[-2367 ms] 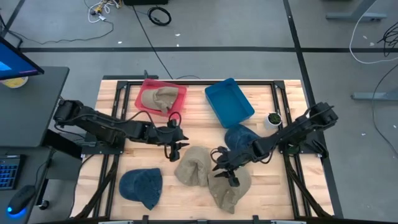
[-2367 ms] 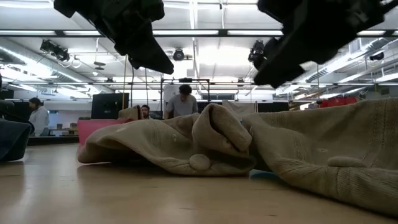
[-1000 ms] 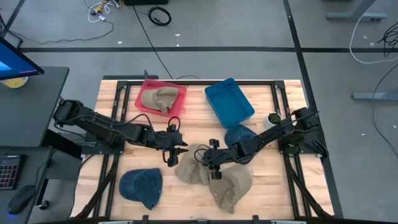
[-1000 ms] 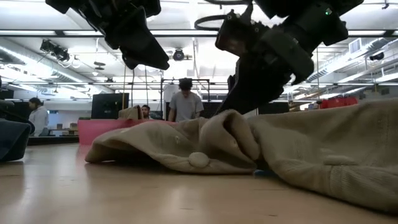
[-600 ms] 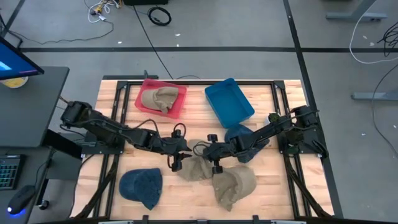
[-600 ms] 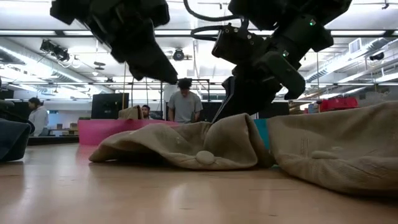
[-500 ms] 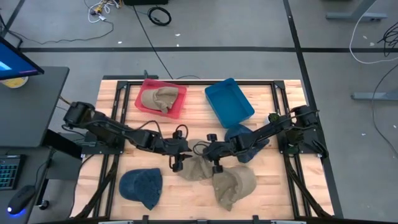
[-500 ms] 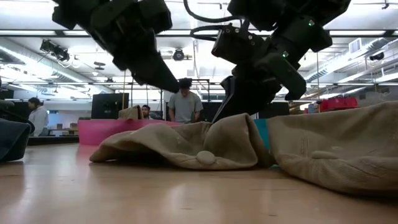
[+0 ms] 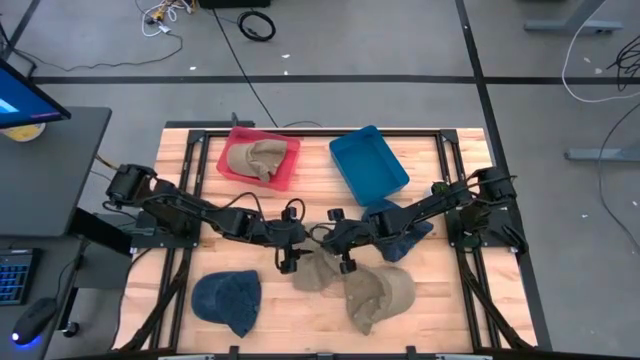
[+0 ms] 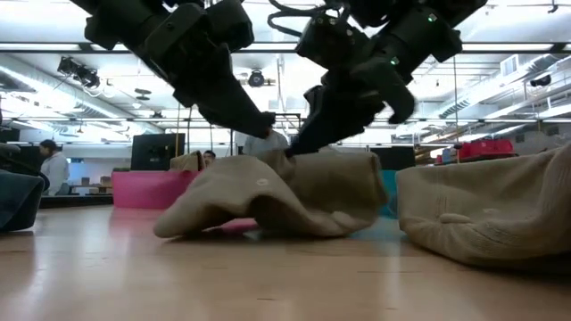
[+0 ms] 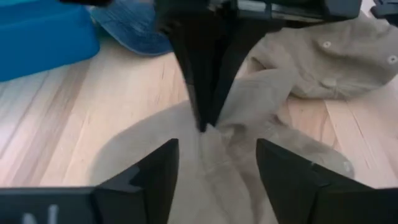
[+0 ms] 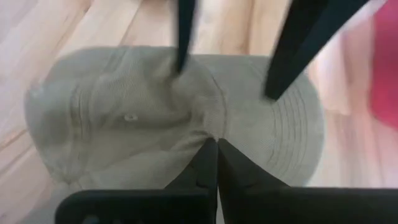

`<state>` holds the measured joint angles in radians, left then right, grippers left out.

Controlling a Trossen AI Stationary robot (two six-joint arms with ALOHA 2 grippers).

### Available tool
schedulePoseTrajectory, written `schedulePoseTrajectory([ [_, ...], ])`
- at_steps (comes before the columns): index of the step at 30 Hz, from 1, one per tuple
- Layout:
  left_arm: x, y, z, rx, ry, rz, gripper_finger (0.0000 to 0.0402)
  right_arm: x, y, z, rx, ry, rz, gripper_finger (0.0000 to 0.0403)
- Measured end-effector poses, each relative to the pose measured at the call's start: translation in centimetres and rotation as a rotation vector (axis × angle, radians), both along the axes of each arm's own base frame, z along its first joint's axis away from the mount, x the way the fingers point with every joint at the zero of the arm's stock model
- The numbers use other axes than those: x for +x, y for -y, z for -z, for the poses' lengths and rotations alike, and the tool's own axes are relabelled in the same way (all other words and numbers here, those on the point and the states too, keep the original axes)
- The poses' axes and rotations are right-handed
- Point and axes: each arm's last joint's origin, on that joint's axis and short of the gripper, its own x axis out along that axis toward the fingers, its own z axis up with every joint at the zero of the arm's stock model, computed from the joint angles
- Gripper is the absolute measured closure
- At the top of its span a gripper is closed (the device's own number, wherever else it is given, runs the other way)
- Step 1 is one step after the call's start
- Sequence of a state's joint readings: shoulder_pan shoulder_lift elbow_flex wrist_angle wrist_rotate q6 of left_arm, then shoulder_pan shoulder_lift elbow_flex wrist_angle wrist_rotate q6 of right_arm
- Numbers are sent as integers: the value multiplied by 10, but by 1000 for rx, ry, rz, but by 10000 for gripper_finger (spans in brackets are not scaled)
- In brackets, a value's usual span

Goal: Pick & Place hat
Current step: Put the left brown cap into the red bin

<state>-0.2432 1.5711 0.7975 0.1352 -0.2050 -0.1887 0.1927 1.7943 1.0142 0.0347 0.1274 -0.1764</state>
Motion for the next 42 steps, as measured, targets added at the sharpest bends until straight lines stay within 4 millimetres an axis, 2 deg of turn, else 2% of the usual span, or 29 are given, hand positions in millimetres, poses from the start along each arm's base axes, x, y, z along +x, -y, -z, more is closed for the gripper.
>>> schedulePoseTrajectory([
  [3, 1, 0, -1, -10, 16, -7, 165, 4, 4, -4, -4, 54, 27, 401],
  [7, 1, 0, -1, -7, 12, -11, 169, 8, 5, -8, 7, 106, 35, 401],
  [13, -4, -3, 4, 46, -54, -55, 193, 6, 6, -9, 16, 98, 43, 401],
  [16, -8, -4, 9, 59, -114, -75, 208, 4, 5, -17, 30, 114, 36, 401],
  [21, -8, -5, 9, 51, -107, -120, 235, 1, 6, -28, 32, 143, 34, 401],
  [28, -6, -8, 8, 48, -94, -137, 291, 1, 3, -28, 68, 143, 1, 401],
  [34, -6, -8, 8, 29, -88, -156, 386, 2, 3, -29, 73, 157, -1, 400],
  [38, -6, -9, 8, -31, -85, -205, 392, 1, 4, -27, 37, 129, 13, 376],
  [42, -6, -8, 8, -76, -85, -242, 396, -3, 6, -22, -34, 71, 41, 329],
])
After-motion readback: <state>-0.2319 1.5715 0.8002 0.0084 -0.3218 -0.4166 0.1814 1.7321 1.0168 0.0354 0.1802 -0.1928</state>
